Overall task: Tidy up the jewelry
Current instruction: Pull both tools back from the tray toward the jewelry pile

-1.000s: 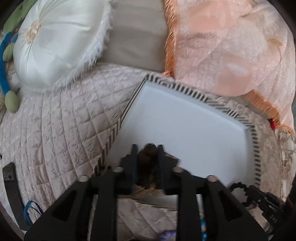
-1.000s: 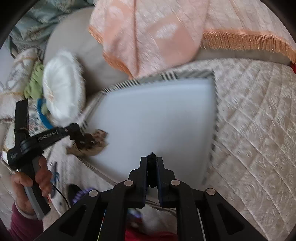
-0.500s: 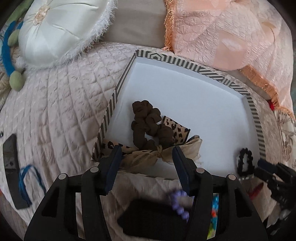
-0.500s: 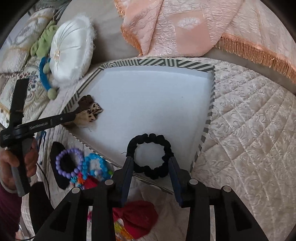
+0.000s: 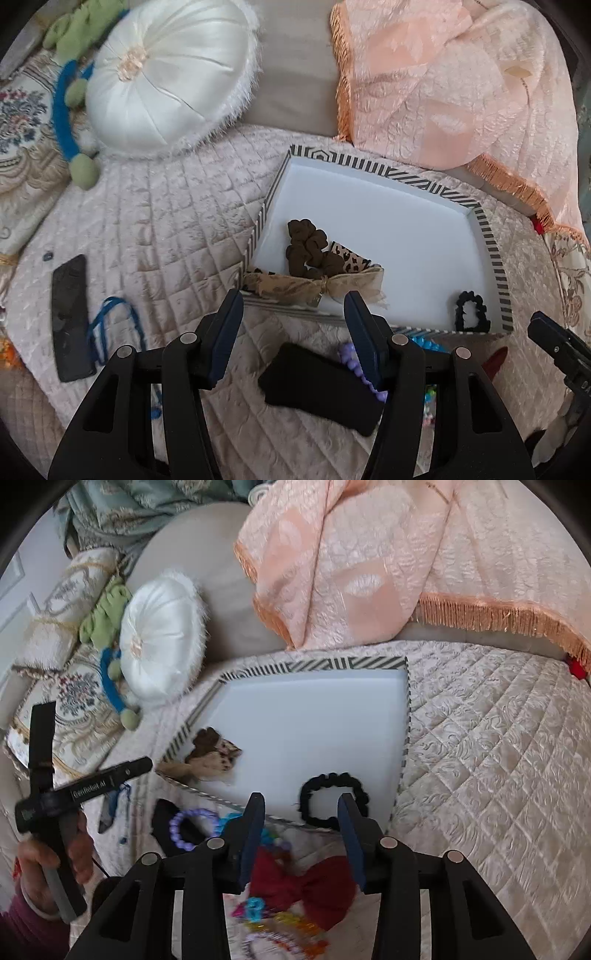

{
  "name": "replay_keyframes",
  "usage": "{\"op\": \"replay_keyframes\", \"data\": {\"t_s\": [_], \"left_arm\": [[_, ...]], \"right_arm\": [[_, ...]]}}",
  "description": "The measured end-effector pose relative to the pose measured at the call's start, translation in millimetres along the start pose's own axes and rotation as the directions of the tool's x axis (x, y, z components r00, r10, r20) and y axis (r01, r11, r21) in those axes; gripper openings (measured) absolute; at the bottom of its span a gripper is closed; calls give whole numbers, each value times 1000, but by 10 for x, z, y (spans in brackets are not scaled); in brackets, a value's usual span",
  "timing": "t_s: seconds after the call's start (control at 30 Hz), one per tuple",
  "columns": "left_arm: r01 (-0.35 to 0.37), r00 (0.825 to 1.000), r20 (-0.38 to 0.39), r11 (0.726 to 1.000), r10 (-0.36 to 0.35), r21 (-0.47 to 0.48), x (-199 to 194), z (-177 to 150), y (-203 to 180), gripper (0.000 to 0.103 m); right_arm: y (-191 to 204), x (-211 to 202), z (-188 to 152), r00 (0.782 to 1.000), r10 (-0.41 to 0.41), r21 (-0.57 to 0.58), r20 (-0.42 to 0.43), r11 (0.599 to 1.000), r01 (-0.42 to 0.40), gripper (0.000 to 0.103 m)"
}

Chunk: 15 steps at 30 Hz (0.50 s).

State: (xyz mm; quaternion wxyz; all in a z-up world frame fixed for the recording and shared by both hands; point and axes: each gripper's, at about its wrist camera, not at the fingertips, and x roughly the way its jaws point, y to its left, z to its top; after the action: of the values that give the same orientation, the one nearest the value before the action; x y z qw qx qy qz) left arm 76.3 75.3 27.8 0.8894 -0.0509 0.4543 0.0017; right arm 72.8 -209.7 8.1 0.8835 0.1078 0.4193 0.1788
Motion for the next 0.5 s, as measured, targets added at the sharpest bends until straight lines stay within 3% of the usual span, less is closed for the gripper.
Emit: {"op": "replay_keyframes", "data": {"t_s": [0.1, 0.5], "left_arm": [[-14, 1000, 25, 1000, 14, 7, -144, -93, -30, 57], [-18, 996, 90, 999, 14, 45, -544, -440, -175, 57]], "right_arm": [[128, -114, -59, 1000, -12, -20, 28, 1000, 12, 53], [478, -472, -291, 997, -17, -90, 79, 996, 24, 58]]}}
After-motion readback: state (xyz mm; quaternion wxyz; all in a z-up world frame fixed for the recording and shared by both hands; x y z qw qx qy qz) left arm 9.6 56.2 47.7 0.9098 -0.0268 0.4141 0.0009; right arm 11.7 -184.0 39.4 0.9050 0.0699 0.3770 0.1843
